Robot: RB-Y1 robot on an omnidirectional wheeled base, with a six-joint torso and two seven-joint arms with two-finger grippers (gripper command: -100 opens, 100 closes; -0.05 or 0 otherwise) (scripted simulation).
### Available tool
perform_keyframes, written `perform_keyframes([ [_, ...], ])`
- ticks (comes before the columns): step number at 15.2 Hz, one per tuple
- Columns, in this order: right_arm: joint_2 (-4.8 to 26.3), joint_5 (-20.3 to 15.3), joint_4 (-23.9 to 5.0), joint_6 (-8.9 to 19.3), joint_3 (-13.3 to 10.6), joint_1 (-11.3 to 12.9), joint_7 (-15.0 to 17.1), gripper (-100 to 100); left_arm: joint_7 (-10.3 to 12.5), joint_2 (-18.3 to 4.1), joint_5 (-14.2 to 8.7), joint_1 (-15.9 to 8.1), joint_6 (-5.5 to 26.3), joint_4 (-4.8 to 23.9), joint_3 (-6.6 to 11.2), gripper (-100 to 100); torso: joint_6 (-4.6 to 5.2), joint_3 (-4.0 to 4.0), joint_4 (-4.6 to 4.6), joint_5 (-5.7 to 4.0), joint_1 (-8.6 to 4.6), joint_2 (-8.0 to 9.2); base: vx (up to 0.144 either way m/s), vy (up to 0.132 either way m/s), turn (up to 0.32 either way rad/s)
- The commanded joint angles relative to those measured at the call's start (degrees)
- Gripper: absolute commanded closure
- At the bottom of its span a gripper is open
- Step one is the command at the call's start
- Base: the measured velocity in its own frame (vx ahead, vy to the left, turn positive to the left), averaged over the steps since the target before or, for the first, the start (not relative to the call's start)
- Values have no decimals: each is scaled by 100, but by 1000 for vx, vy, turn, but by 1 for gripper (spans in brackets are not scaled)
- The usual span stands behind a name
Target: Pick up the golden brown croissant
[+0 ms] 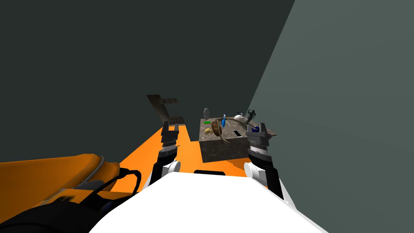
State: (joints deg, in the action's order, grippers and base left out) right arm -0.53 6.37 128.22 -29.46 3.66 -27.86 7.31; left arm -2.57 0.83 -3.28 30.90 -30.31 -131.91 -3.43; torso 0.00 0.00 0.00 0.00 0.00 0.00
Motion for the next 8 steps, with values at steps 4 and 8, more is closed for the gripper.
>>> perform_keyframes([
  [4,0,0,0,0,0,0,0,0,37,-602,38,-3,23,146,-35,-100,0,0,0,-1,-7,-1,2,-23,-30],
  [8,0,0,0,0,0,0,0,0,75,-1027,79,-7,49,304,-71,-100,1,-2,-1,-3,-14,-3,8,-38,-34],
])
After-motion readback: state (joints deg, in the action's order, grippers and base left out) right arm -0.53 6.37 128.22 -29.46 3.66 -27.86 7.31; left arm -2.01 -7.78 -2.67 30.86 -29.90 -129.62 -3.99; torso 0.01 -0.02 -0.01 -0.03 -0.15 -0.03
